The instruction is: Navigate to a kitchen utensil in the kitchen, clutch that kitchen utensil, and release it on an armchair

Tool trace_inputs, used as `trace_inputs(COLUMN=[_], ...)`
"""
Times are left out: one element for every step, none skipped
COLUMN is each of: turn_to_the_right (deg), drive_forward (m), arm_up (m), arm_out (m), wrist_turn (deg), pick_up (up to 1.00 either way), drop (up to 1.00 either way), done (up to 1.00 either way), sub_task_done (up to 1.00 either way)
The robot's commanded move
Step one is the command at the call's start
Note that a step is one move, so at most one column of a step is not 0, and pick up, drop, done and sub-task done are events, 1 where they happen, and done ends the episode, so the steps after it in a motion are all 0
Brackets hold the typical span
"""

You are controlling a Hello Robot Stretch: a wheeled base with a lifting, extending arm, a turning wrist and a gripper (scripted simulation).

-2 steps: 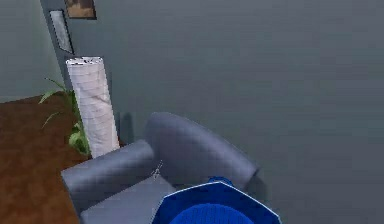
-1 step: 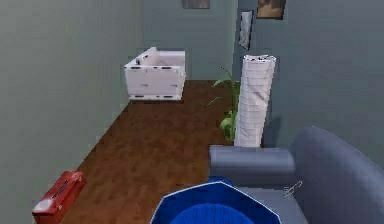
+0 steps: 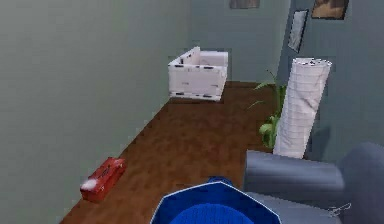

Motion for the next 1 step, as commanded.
trace_inputs(turn_to_the_right=[45.0], drive_forward=[0.00], arm_up=[0.00], arm_out=[0.00], wrist_turn=[0.0], pick_up=[0.00], drop=[0.00], done=[0.00], sub_task_done=[0.00])
